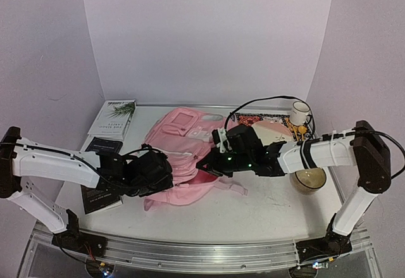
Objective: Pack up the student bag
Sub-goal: Unzip the largest pocket of the student bag, then place the largest pocket of the student bag.
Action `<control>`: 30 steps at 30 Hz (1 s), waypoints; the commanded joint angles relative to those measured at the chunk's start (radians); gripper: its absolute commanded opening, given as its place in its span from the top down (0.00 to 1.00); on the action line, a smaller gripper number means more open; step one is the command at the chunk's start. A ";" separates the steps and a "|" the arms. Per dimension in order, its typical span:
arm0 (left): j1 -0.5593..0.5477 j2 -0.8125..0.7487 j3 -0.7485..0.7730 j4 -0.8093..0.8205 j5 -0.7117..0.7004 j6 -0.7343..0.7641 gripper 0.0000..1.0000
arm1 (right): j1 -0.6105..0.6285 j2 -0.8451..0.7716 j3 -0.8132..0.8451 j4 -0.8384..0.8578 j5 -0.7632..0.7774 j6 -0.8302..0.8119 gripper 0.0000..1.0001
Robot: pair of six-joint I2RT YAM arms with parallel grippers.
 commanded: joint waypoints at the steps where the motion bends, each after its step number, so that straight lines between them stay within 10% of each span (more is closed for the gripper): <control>1: 0.060 -0.073 -0.050 0.032 -0.003 0.063 0.51 | 0.002 -0.005 0.004 0.029 -0.035 -0.127 0.96; 19: 0.210 0.030 -0.252 0.323 0.196 0.060 0.70 | -0.005 0.081 -0.059 0.142 -0.103 -0.340 0.56; 30: 0.210 0.067 -0.247 0.367 0.254 0.039 0.74 | 0.082 0.206 -0.036 0.219 -0.156 -0.327 0.51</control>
